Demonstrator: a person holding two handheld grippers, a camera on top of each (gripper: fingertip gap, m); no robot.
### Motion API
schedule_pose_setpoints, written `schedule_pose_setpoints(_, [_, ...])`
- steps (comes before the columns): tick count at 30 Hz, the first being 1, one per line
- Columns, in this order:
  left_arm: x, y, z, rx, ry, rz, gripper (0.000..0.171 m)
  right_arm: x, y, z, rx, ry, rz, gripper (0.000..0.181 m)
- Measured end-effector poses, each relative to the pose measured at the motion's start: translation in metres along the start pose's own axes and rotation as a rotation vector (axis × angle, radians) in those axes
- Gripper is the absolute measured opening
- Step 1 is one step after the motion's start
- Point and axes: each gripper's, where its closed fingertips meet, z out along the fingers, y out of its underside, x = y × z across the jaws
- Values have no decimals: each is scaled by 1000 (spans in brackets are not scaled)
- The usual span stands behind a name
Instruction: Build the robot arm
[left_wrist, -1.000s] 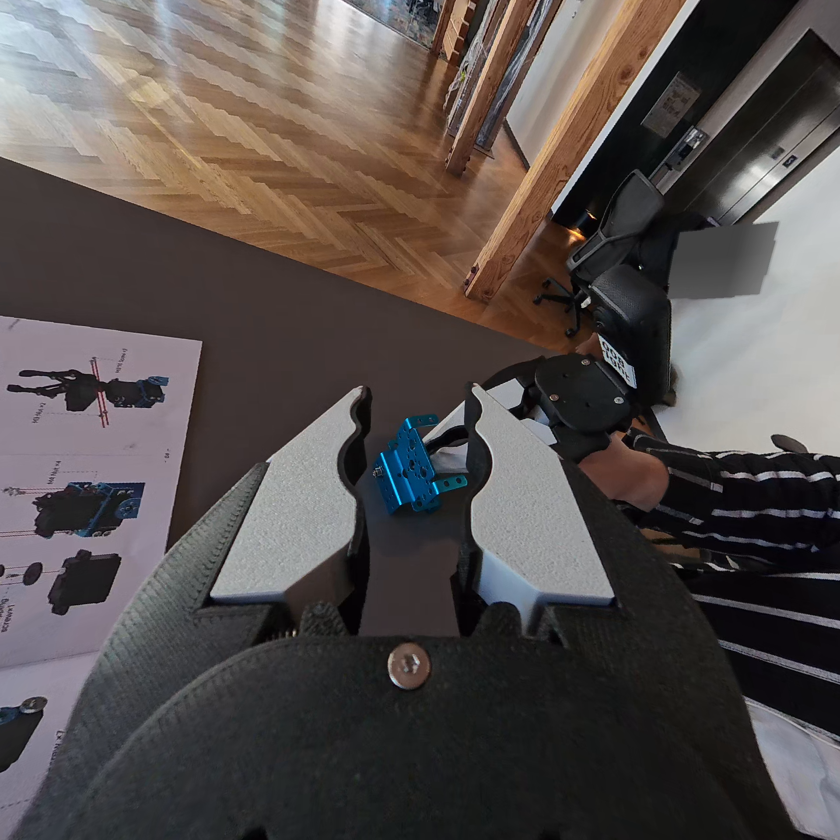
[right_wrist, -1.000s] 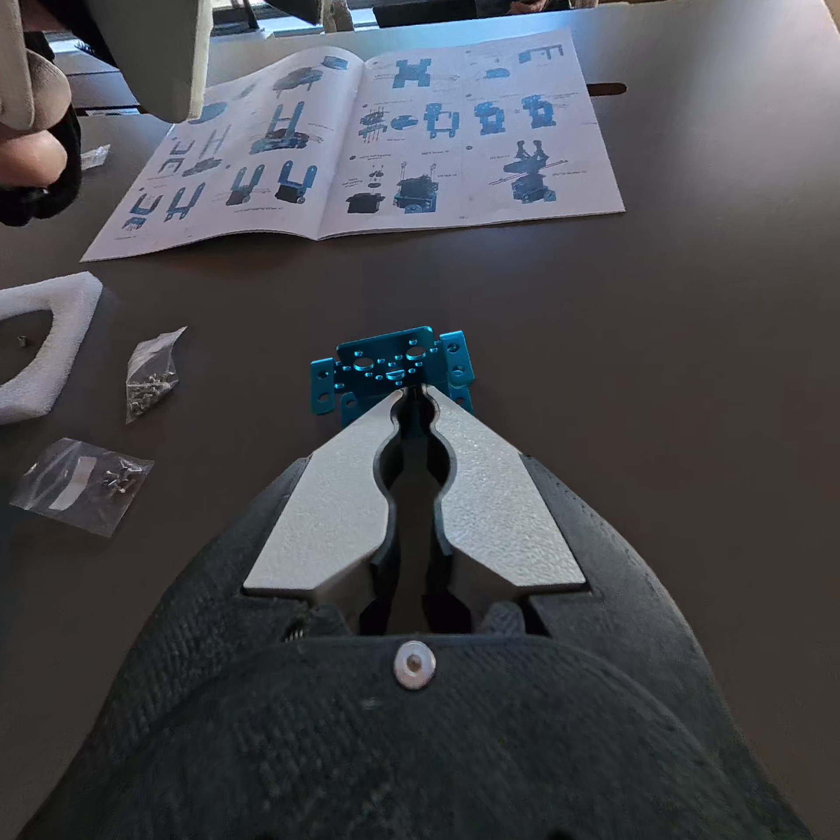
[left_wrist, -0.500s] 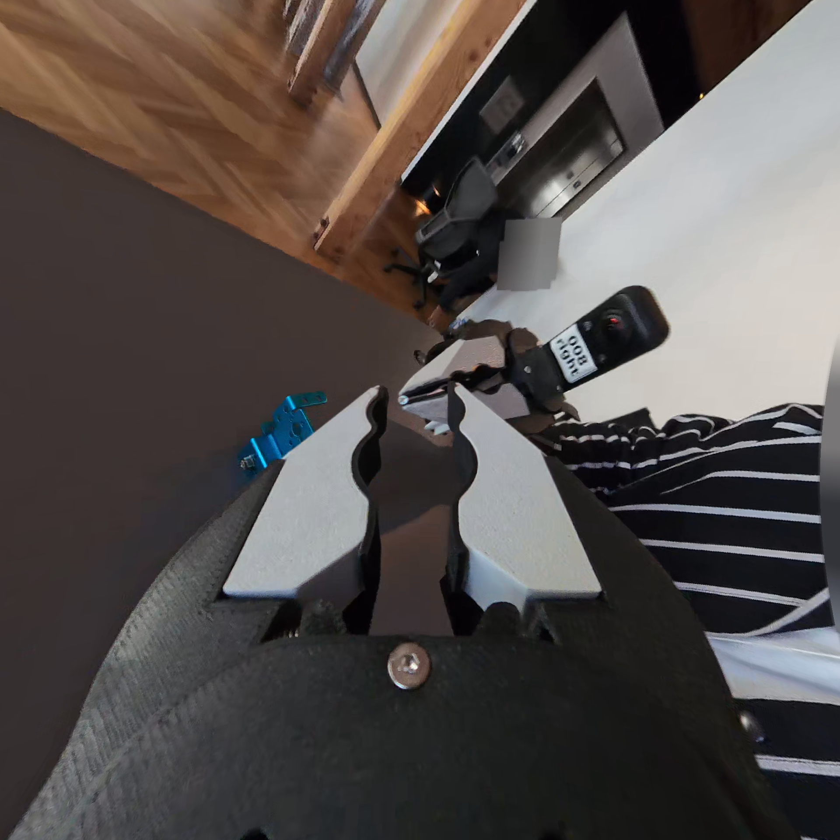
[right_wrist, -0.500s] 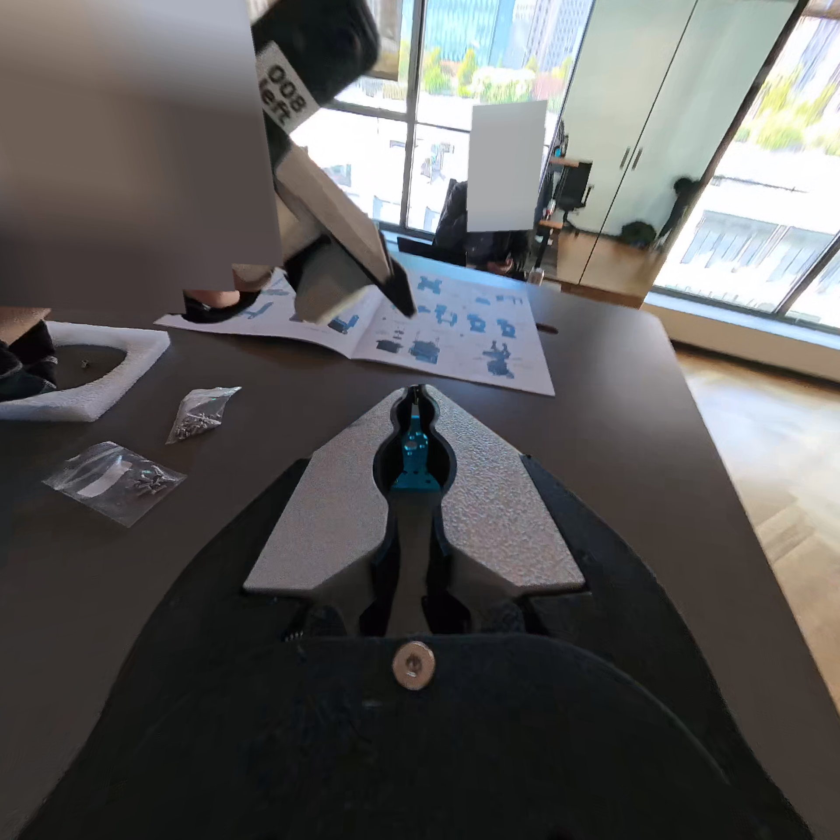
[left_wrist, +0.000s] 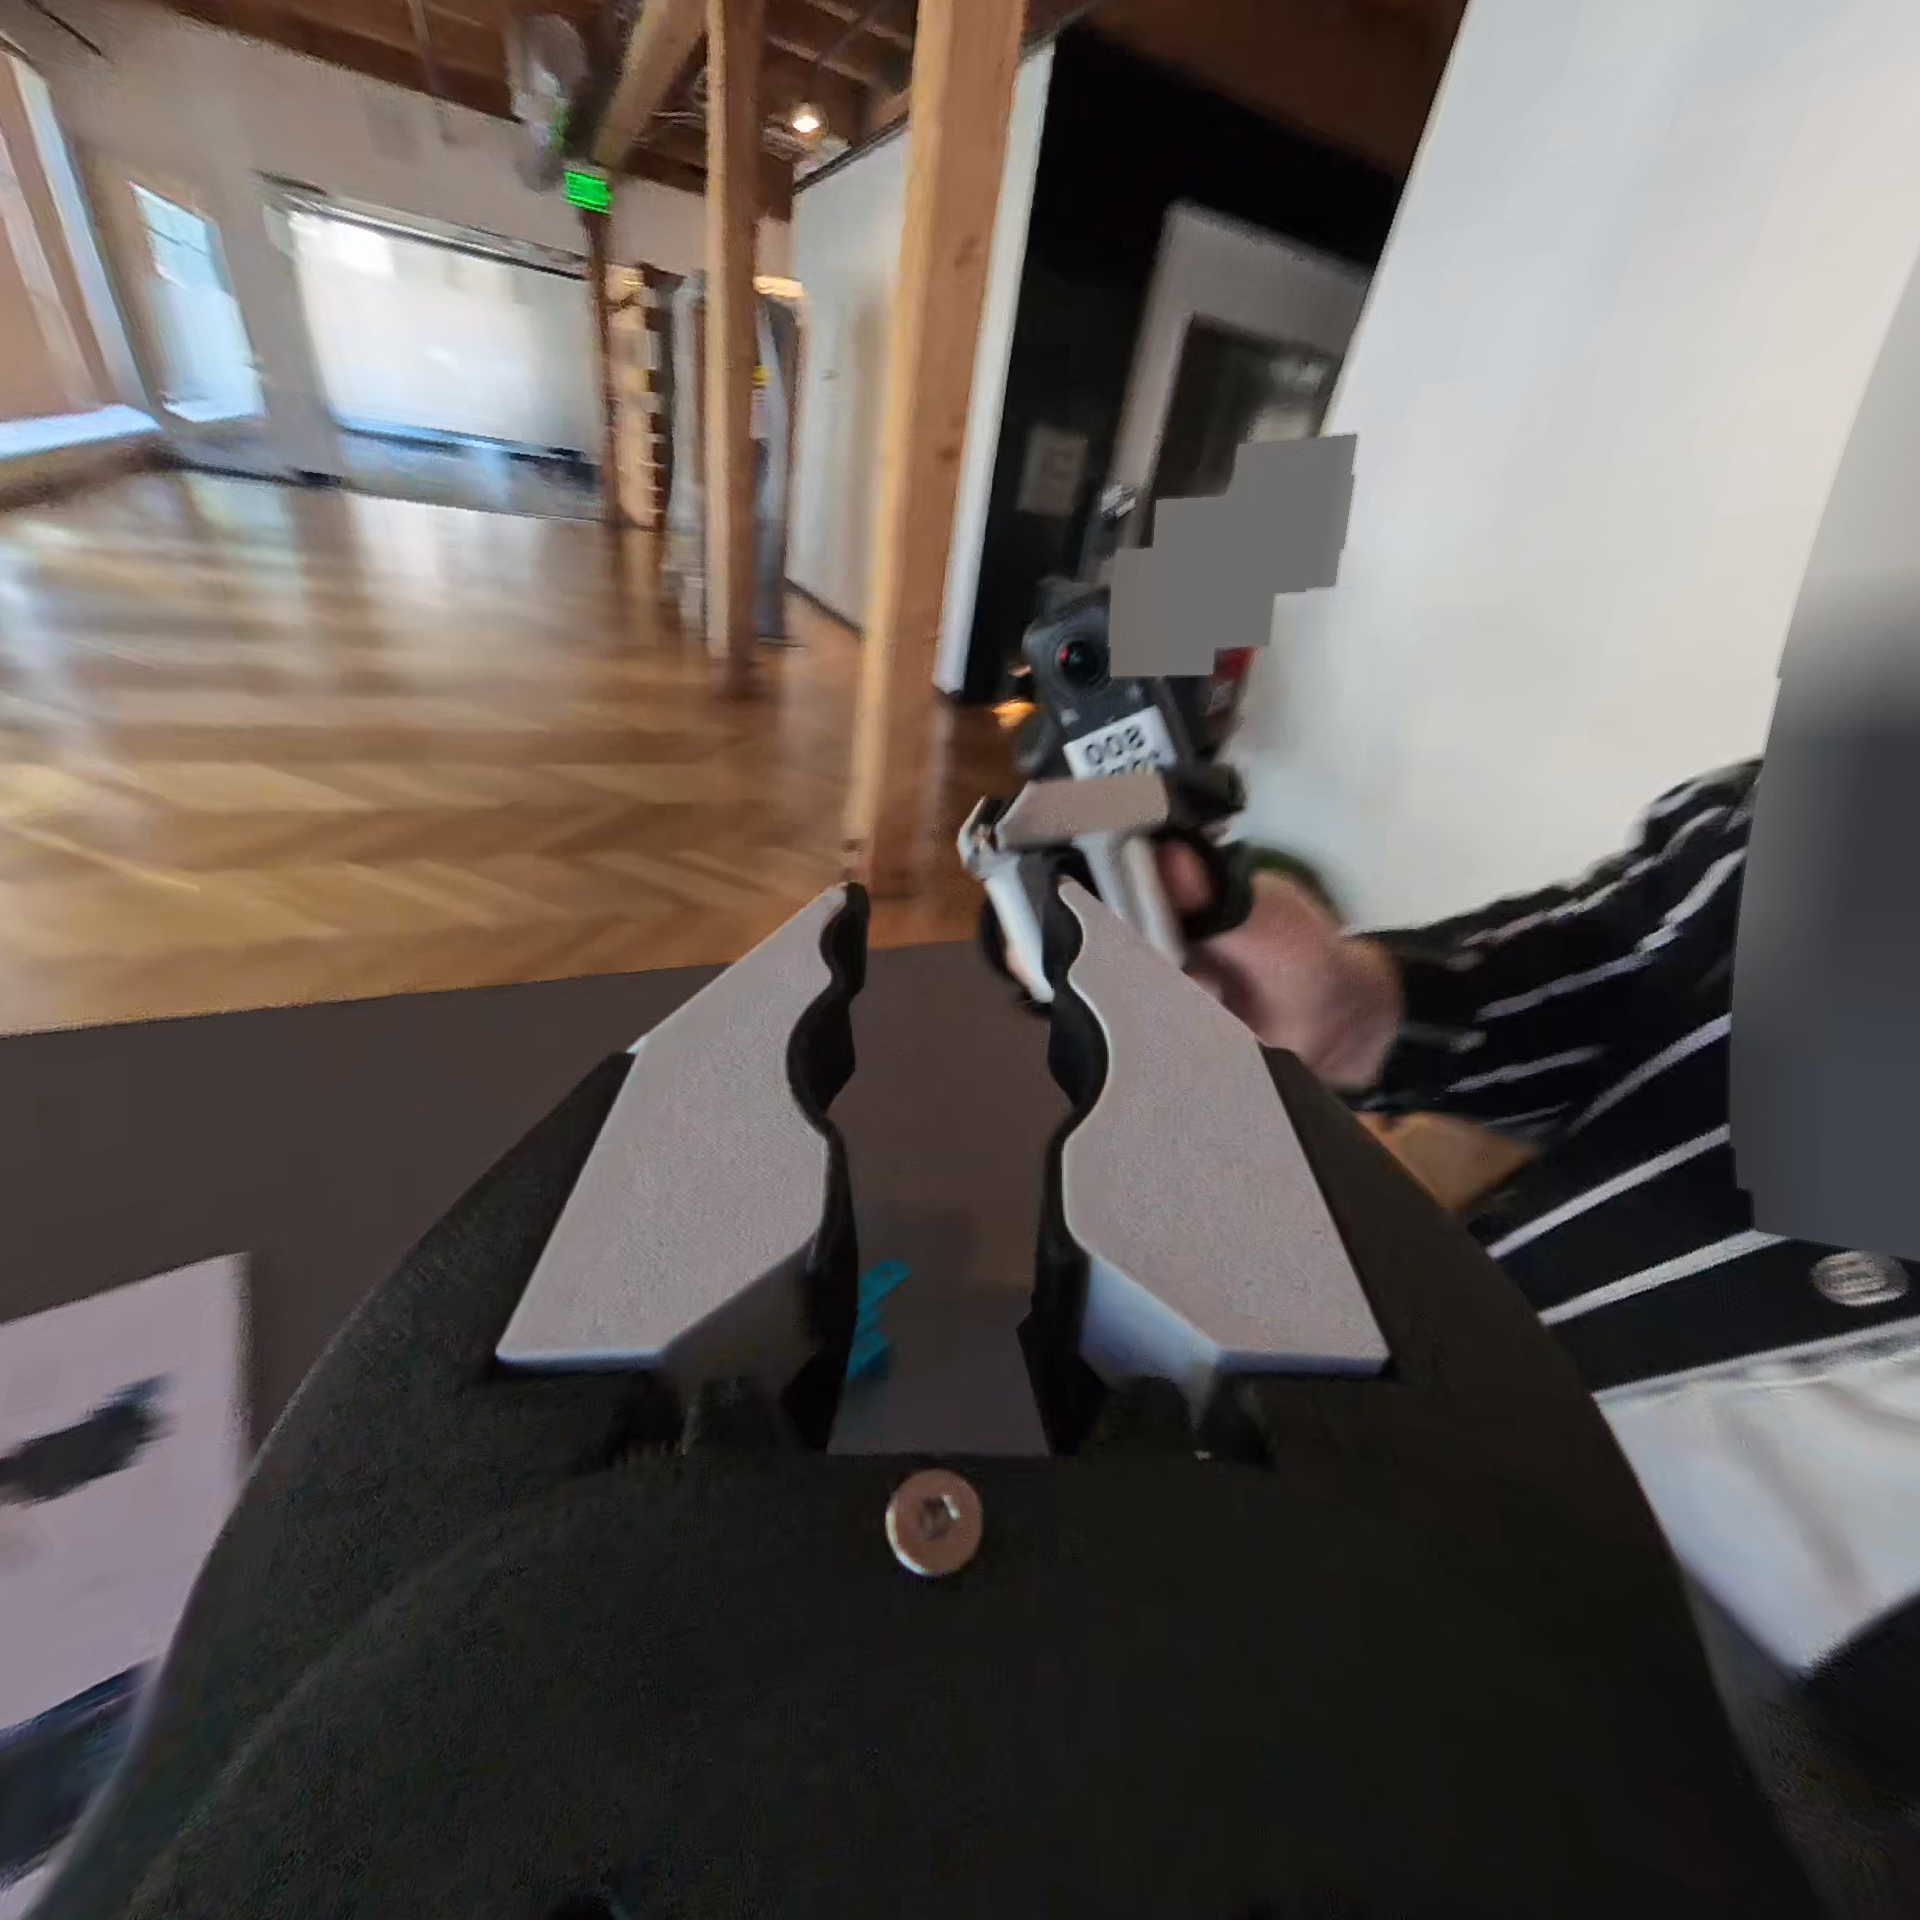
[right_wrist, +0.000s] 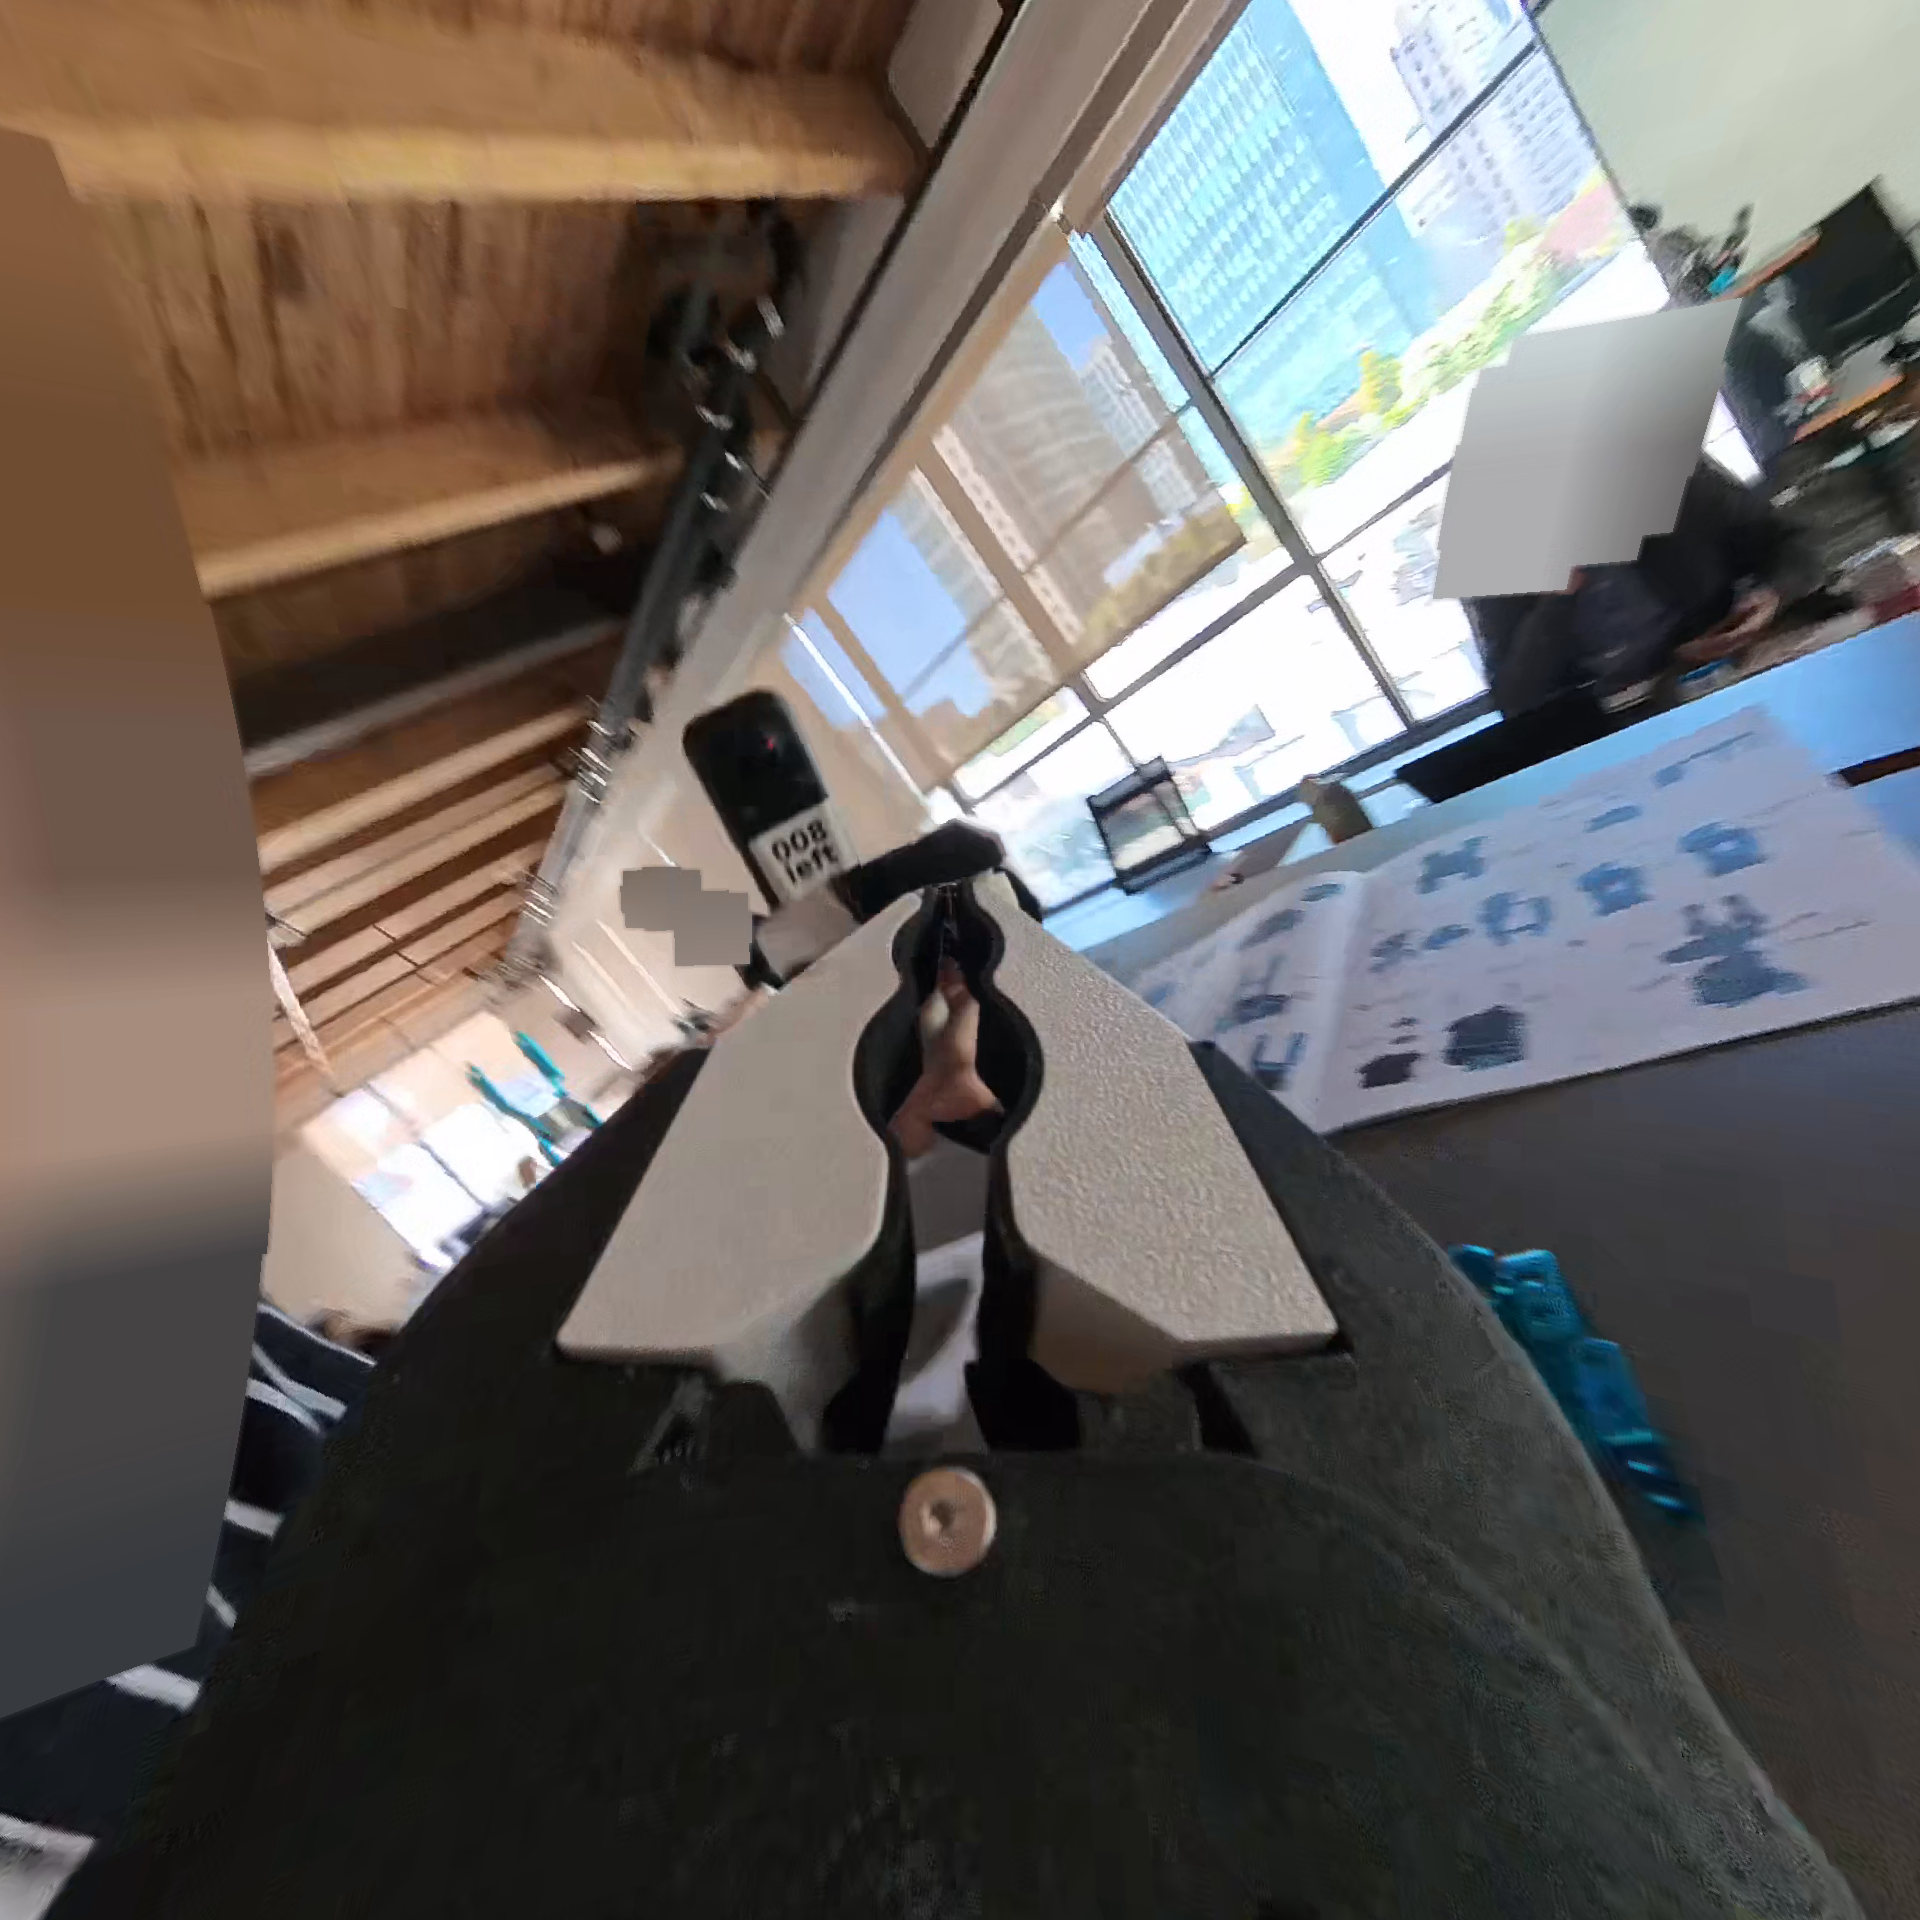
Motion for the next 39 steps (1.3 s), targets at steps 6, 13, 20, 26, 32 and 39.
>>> schedule_pose_setpoints(6, [9, -4, -7, -135, -308, 211, 34, -12, -14, 9, 75, -150, 490, 1])
schedule_pose_setpoints(13, [39, -4, -10, -110, -617, 381, 23, -21, 18, 15, 38, -213, 814, 1])
schedule_pose_setpoints(20, [45, 12, -10, -80, -842, 509, 19, -21, 43, 17, -39, -198, 910, 1])
schedule_pose_setpoints(26, [35, 24, -5, -95, -881, 473, 15, -16, 49, 14, -112, -166, 922, 1])
schedule_pose_setpoints(32, [23, 24, -6, -90, -941, 482, 14, -12, 49, 15, -162, -149, 918, 1])
schedule_pose_setpoints(39, [20, 26, -4, -106, -946, 503, 11, -10, 48, 20, -165, -170, 943, 1])
